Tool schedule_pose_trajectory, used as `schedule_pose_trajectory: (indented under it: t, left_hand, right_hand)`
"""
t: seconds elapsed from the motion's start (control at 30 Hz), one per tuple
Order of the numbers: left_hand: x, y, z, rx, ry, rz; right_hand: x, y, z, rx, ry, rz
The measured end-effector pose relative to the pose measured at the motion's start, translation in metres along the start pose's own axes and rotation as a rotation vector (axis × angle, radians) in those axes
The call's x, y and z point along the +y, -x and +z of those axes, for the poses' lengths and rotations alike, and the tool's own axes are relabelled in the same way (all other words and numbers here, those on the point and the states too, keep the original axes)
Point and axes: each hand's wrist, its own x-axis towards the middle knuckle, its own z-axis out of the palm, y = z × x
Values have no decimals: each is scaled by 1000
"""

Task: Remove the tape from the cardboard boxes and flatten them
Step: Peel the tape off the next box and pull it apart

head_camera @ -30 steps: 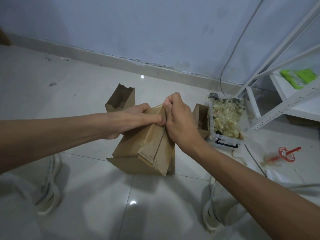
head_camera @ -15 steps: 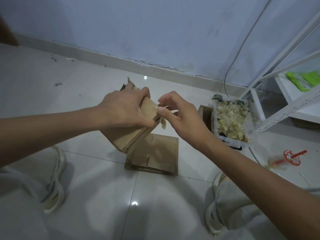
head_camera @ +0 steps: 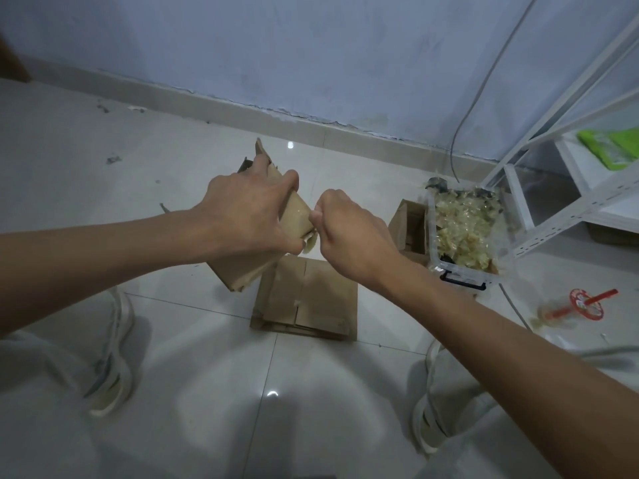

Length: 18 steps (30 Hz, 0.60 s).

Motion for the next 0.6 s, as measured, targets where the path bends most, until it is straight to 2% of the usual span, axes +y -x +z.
schedule_pose_trajectory:
  t: [0.07,0.17,0.27,0.37,0.5,0.6]
  left_hand:
    - [-1,1,1,1,31,-5]
    - [-5,-2,-4,-12,85,-24]
    - [-8,-3,-7,-29,105,-35]
    - [-10,-1,-6,-25,100,-36]
    - [-9,0,-1,-4,88,-10]
    - [-11,0,1,-13,169,3]
  right_hand:
    - [1,-3,-3,-46,-329,108]
    - [4,-3,-3,-70,-610,226]
    - [8,1,1,-14,-692,200]
    - [8,4,1,-37,-791,178]
    - [7,5,6,99,-548,106]
    - [5,6,4,131,-752,154]
